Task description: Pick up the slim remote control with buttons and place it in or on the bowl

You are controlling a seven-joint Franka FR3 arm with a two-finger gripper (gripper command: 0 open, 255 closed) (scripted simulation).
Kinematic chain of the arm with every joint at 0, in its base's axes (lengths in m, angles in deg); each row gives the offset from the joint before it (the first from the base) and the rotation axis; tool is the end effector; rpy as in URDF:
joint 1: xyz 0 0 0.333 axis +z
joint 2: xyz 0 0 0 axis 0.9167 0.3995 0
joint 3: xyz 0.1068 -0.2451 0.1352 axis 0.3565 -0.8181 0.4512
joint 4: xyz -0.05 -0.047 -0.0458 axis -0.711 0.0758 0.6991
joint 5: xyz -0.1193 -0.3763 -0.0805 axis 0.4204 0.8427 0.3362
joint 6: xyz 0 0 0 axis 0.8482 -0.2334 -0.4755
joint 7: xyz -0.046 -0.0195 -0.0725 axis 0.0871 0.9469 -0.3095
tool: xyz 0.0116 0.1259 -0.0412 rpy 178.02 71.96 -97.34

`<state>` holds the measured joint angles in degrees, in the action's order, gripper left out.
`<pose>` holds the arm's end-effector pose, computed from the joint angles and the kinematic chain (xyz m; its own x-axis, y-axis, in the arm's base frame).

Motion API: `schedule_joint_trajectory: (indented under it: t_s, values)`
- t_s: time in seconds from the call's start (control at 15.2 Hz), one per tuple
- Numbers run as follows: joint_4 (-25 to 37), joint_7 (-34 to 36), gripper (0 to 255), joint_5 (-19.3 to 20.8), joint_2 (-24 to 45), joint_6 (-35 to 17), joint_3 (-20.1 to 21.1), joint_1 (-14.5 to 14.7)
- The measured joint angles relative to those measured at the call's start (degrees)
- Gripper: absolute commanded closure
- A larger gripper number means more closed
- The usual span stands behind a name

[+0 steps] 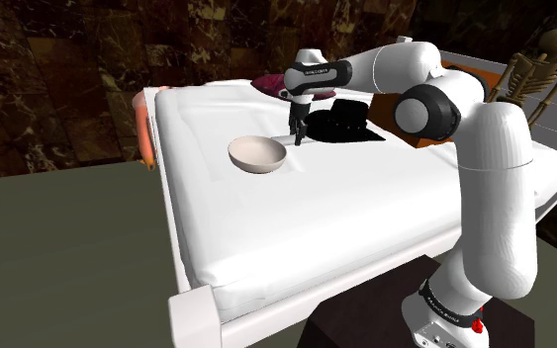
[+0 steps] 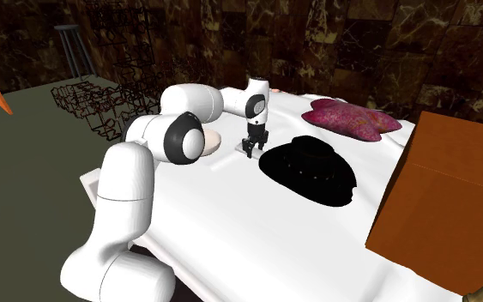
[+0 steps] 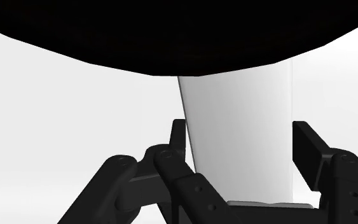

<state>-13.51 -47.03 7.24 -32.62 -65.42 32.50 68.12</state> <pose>0.6845 -0.1588 0.3612 0.5303 0.8478 -0.0010 0.8476 -0.5302 -0.0191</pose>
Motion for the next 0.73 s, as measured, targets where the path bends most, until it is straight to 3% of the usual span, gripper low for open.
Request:
schedule_joint_trajectory:
  t_s: [0.73]
  values:
    - [2.3,0.2,255,0.2,-0.5,2.8,-0.1,-0.1]
